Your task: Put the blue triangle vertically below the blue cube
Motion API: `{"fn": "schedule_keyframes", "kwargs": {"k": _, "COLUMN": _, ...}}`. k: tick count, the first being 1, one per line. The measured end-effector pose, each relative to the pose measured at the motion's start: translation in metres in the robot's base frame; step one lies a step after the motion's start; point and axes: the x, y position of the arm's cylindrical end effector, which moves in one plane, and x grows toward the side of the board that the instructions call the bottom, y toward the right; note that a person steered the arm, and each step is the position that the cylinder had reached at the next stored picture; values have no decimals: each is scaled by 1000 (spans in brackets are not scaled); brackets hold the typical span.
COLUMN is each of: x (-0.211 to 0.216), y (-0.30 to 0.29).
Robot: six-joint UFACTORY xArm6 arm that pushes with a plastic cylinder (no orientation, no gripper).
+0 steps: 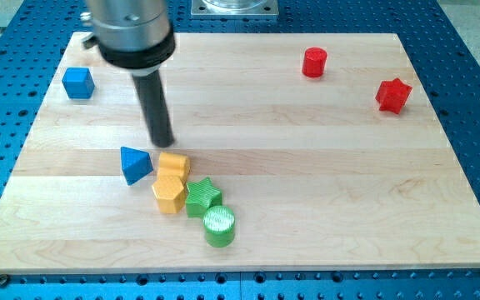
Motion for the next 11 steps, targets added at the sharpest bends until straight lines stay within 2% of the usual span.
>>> {"fn": "schedule_keyframes", "kwargs": {"k": 1, "x": 19, "y": 20}}
{"fn": "schedule_keyframes", "kwargs": {"k": 2, "x": 31, "y": 12}}
{"fn": "schedule_keyframes", "kwargs": {"k": 3, "x": 59, "y": -16}}
{"fn": "schedule_keyframes", "kwargs": {"k": 4, "x": 57, "y": -52}}
{"fn": "schedule_keyframes", "kwargs": {"k": 5, "x": 43, "y": -60}}
{"fn": "schedule_keyframes", "kwargs": {"k": 6, "x": 73, "y": -81}}
{"fn": "schedule_keyframes", "kwargs": {"k": 8, "x": 104, "y": -106}}
{"fn": "schedule_keyframes", "kwargs": {"k": 10, "x": 93, "y": -131}}
{"fn": "schedule_keyframes", "kwargs": {"k": 11, "x": 23, "y": -95}}
